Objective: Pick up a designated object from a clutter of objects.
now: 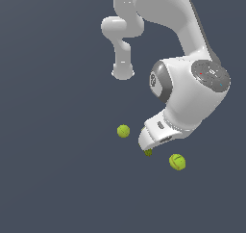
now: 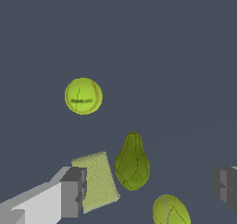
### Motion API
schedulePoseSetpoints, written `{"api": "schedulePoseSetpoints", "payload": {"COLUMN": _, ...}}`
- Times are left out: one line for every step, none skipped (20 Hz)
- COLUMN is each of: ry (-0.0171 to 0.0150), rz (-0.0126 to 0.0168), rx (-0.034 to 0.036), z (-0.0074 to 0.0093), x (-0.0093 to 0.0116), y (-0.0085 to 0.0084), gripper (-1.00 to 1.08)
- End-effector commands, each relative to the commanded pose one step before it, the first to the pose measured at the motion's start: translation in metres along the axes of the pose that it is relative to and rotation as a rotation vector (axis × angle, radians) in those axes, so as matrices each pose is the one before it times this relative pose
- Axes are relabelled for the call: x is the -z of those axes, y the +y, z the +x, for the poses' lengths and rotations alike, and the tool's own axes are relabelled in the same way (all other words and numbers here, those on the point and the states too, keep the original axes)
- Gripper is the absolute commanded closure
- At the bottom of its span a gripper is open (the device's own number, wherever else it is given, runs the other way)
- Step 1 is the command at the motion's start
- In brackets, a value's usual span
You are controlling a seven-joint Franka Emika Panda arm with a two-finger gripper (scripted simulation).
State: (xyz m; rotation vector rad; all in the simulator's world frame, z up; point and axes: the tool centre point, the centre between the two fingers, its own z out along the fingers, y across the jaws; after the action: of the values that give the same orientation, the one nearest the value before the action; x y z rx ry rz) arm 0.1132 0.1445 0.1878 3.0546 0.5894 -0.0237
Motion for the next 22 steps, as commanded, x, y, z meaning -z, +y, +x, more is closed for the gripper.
{"api": "schedulePoseSetpoints", "payload": {"ry": 0.00484, "rz": 0.00299, "rx": 0.04491, "z": 0.01616, "x": -0.0185, "y": -0.01625, "gripper": -0.92}}
{"api": "schedulePoseSetpoints", "payload": {"ry": 0.00176, "rz": 0.00154, "rx": 0.01654, "z": 0.00588, "x": -0.00724, "y": -0.00605, "gripper": -0.92}}
{"api": "schedulePoseSetpoints", "payload": {"ry": 0.0017, "rz": 0.00162, "rx": 0.01551, "z": 0.00546, "x": -0.00697, "y": -0.00572, "gripper": -0.92}}
{"api": "schedulePoseSetpoints", "payload": {"ry": 0.00164, "rz": 0.00167, "rx": 0.01448, "z": 0.00506, "x": -0.00667, "y": -0.00538, "gripper": -0.92}}
{"api": "schedulePoseSetpoints", "payload": {"ry": 0.00158, "rz": 0.00169, "rx": 0.01348, "z": 0.00466, "x": -0.00635, "y": -0.00504, "gripper": -0.92}}
{"api": "schedulePoseSetpoints", "payload": {"ry": 0.00151, "rz": 0.00168, "rx": 0.01251, "z": 0.00429, "x": -0.00602, "y": -0.00472, "gripper": -0.92}}
{"api": "schedulePoseSetpoints", "payload": {"ry": 0.00142, "rz": 0.00165, "rx": 0.01154, "z": 0.00392, "x": -0.00567, "y": -0.00437, "gripper": -0.92}}
{"api": "schedulePoseSetpoints", "payload": {"ry": 0.00134, "rz": 0.0016, "rx": 0.01062, "z": 0.00357, "x": -0.0053, "y": -0.00406, "gripper": -0.92}}
{"api": "schedulePoseSetpoints", "payload": {"ry": 0.00125, "rz": 0.00153, "rx": 0.00969, "z": 0.00323, "x": -0.00492, "y": -0.00372, "gripper": -0.92}}
{"api": "schedulePoseSetpoints", "payload": {"ry": 0.00116, "rz": 0.00144, "rx": 0.00877, "z": 0.0029, "x": -0.00453, "y": -0.00338, "gripper": -0.92}}
{"api": "schedulePoseSetpoints", "payload": {"ry": 0.00106, "rz": 0.00134, "rx": 0.00788, "z": 0.00259, "x": -0.00413, "y": -0.00306, "gripper": -0.92}}
{"api": "schedulePoseSetpoints", "payload": {"ry": 0.00096, "rz": 0.00123, "rx": 0.00702, "z": 0.00229, "x": -0.00372, "y": -0.00274, "gripper": -0.92}}
{"api": "schedulePoseSetpoints", "payload": {"ry": 0.00085, "rz": 0.00111, "rx": 0.00615, "z": 0.00199, "x": -0.0033, "y": -0.00241, "gripper": -0.92}}
{"api": "schedulePoseSetpoints", "payload": {"ry": 0.00074, "rz": 0.00097, "rx": 0.0053, "z": 0.00171, "x": -0.00287, "y": -0.00208, "gripper": -0.92}}
{"api": "schedulePoseSetpoints", "payload": {"ry": 0.00064, "rz": 0.00084, "rx": 0.00451, "z": 0.00144, "x": -0.00244, "y": -0.00179, "gripper": -0.92}}
{"api": "schedulePoseSetpoints", "payload": {"ry": 0.00052, "rz": 0.00069, "rx": 0.00362, "z": 0.00116, "x": -0.00201, "y": -0.00142, "gripper": -0.92}}
{"api": "schedulePoseSetpoints", "payload": {"ry": 0.00041, "rz": 0.00055, "rx": 0.00285, "z": 0.0009, "x": -0.00156, "y": -0.00113, "gripper": -0.92}}
{"api": "schedulePoseSetpoints", "payload": {"ry": 0.00029, "rz": 0.00039, "rx": 0.00201, "z": 0.00064, "x": -0.00112, "y": -0.0008, "gripper": -0.92}}
{"api": "schedulePoseSetpoints", "payload": {"ry": 0.00017, "rz": 0.00023, "rx": 0.00116, "z": 0.00037, "x": -0.00067, "y": -0.00045, "gripper": -0.92}}
{"api": "schedulePoseSetpoints", "payload": {"ry": 0.00007, "rz": 0.00009, "rx": 0.00047, "z": 0.00014, "x": -0.00022, "y": -0.00021, "gripper": -0.92}}
{"api": "schedulePoseSetpoints", "payload": {"ry": -0.00151, "rz": 0.00008, "rx": -0.00179, "z": -0.00101, "x": 0.00066, "y": 0.00032, "gripper": -0.92}}
{"api": "schedulePoseSetpoints", "payload": {"ry": 0.0, "rz": 0.0, "rx": 0.0, "z": 0.0, "x": -0.00045, "y": 0.00001, "gripper": -0.92}}
